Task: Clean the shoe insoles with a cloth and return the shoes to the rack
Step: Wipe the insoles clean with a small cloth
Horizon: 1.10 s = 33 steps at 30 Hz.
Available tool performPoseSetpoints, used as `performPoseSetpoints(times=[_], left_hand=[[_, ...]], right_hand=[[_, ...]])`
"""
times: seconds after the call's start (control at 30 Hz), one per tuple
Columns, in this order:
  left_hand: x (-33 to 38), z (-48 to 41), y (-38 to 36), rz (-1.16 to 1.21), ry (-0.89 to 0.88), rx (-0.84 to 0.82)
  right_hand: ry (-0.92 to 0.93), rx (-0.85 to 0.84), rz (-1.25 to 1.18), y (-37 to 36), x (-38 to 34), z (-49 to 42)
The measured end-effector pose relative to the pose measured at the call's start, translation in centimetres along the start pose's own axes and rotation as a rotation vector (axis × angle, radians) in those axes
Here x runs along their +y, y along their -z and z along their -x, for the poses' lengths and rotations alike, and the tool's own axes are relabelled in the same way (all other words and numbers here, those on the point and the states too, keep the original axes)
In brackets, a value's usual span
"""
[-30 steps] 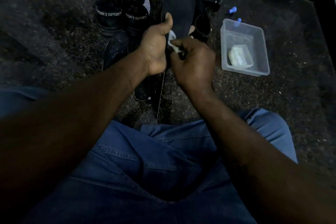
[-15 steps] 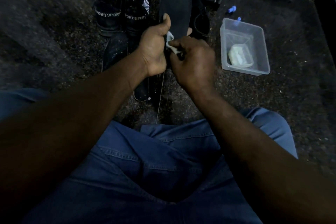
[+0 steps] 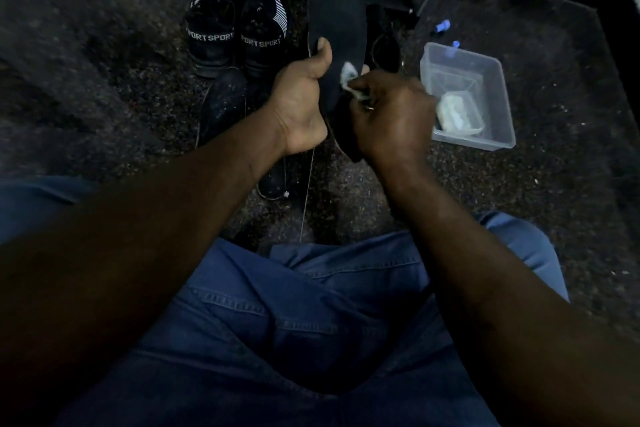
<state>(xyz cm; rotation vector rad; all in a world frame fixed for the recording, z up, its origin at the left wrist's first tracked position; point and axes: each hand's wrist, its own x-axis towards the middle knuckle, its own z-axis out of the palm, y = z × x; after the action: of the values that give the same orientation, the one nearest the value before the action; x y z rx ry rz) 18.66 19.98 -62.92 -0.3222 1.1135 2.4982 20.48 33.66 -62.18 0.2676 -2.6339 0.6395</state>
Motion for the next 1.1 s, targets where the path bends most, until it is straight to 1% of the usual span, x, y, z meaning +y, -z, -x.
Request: performPoseSetpoints(times=[0.03,0.07,0.13,0.2,0.23,0.3,0.37,0.43,0.57,0.67,0.77,0.9,1.0,1.1], left_hand=[[0.1,0.2,-0.1,0.006,-0.009,-0.017],[0.3,0.3,-0.2,0.012,-0.018,-0.045],[0.5,0.3,-0.3,0.009,-0.028,-0.086],[0.5,0.0,0.1,-0.013,-0.027,-0.101],[0.5,-0.2,0.3,-0.031,-0.027,-0.098],[0.3,-0.4,0.5,-0.067,-0.03,-0.087],[0.3,-0.3,0.5,-0.085,-0.037,-0.095],[0.3,-0.3,0.7,-0.093,-0.042,-0.111],[0.4,-0.6,1.0,-0.107,-0.047,-0.113],[0.5,-0.5,1.0,-0.066,-0.059,-0.126],[0.9,-0.2,0.7,-0.036,-0.059,-0.142],[0.4,0.5,-0.3,-0.116,-0.018,-0.145],[-0.7,0.5,-0.6,-0.154,0.007,-0.14],[-0.4,0.5,-0.5,-0.135,-0.013,-0.104]], right_hand=[[-0.106,-0.003,-0.029,0.4,0.7,-0.5],[-0.227,-0.013,-0.14,1.0,1.2,-0.9],[-0.432,-0.027,-0.544,1.9,1.7,-0.9],[-0.584,-0.041,-0.931,2.6,1.5,-0.2],[-0.655,-0.061,-1.059,2.7,1.5,0.3],[-0.765,-0.109,-1.188,2.8,2.0,1.2],[-0.852,-0.151,-1.251,2.6,2.7,1.9],[-0.883,-0.219,-1.261,2.2,2.8,2.8],[-0.841,-0.341,-1.227,1.6,2.2,3.9],[-0.807,-0.383,-1.212,1.3,1.6,4.1],[-0.781,-0.339,-1.251,0.9,0.7,4.3],[-0.789,-0.194,-1.333,0.4,0.2,3.8],[-0.745,-0.191,-1.273,0.5,0.2,3.5],[-0.706,-0.191,-1.221,0.9,0.7,3.5]])
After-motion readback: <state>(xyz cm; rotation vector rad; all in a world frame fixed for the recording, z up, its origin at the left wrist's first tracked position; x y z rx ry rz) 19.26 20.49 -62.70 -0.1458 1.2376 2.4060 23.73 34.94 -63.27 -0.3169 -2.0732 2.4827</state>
